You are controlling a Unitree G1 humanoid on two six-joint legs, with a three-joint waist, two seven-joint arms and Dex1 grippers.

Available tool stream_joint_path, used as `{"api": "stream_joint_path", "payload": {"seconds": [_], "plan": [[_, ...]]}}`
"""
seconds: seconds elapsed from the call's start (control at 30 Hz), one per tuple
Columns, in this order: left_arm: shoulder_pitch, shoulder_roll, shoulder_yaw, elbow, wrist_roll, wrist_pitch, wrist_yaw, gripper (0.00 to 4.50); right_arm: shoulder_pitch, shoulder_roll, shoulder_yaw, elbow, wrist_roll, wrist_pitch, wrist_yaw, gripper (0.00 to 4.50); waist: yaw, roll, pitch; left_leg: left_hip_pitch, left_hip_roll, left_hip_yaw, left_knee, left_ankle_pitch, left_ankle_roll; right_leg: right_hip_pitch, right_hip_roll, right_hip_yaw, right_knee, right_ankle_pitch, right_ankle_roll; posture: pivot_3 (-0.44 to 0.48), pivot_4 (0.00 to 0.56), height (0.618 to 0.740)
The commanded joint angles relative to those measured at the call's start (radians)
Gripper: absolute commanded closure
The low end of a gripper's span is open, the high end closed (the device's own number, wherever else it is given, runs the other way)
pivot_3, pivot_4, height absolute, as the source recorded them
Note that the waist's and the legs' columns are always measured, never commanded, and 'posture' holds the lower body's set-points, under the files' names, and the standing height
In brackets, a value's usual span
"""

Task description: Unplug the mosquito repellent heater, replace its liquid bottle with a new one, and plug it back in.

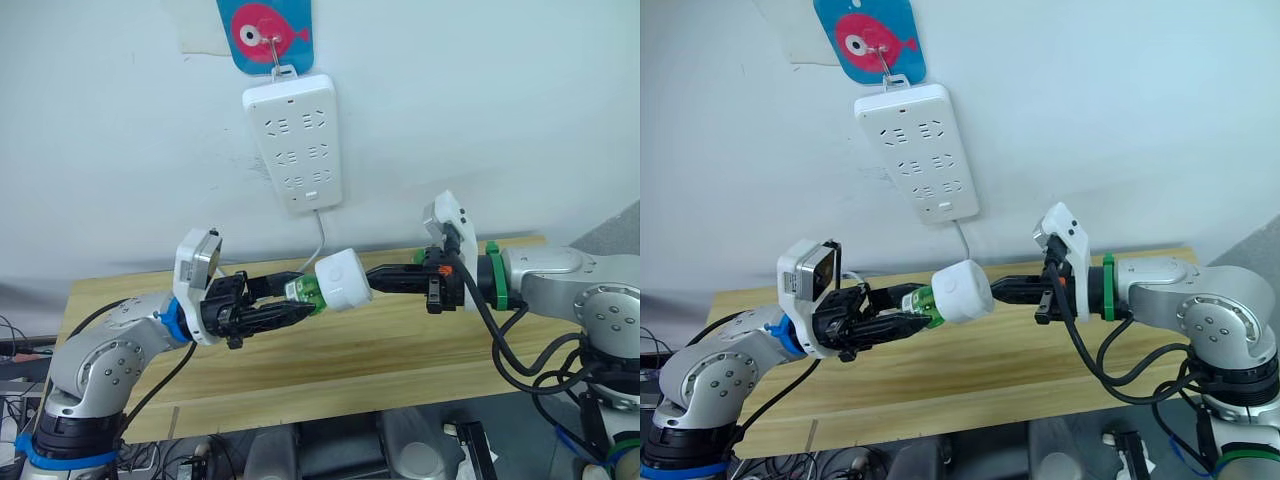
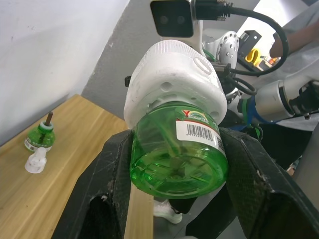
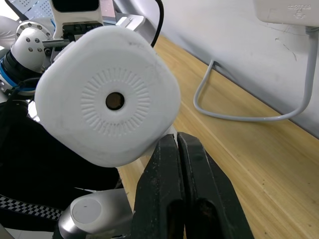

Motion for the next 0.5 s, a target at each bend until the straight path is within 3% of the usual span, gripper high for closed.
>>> {"api": "stream_joint_path", "payload": {"seconds": [0.03,0.5], "plan": [[0.003,0.021,0.032,-0.026,-0.082,0.057,0.005,2.22,-0.022,0.011,-0.008,0.012,-0.016,-0.045,0.002,4.43,-0.001,0.000,0.000,0.000,0.000,0.000,0.000,0.000,0.000,0.000,0.000,0.000,0.000,0.000,0.000,-0.257,0.305,0.740],[-0.025,0.013,0.040,-0.043,-0.193,0.130,0.078,2.22,-0.069,0.106,0.082,0.066,-0.088,-0.088,0.006,4.43,0.000,0.000,0.000,0.000,0.000,0.000,0.000,0.000,0.000,0.000,0.000,0.000,0.000,0.000,0.000,-0.248,0.301,0.740]]}}
